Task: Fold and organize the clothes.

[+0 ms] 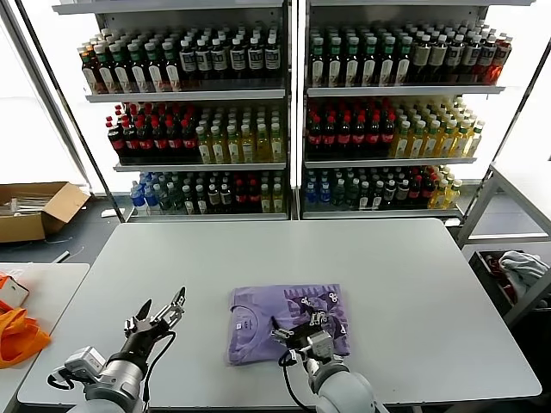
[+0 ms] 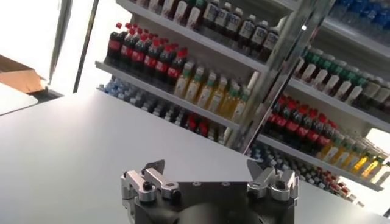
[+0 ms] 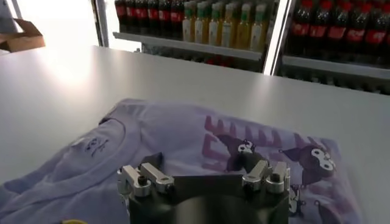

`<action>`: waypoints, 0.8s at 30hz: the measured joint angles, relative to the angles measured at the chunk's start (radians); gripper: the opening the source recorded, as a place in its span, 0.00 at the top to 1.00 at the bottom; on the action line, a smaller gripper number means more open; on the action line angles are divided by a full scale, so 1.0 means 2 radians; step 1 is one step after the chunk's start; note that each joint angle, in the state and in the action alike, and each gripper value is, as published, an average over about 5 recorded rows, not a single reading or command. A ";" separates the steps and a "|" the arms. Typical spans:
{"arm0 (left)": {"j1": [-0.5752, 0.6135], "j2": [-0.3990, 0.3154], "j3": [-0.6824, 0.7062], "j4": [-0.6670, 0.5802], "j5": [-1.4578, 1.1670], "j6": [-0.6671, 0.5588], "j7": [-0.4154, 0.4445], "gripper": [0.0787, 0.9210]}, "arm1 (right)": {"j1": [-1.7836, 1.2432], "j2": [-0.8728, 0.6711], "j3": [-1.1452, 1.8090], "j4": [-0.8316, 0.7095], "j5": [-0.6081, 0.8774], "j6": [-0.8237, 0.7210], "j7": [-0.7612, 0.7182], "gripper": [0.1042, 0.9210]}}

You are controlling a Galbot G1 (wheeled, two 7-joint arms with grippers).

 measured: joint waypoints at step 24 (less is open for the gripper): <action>0.007 0.017 -0.053 -0.022 0.025 -0.013 0.070 0.12 | -0.086 -0.028 0.156 0.148 0.042 0.106 -0.057 0.12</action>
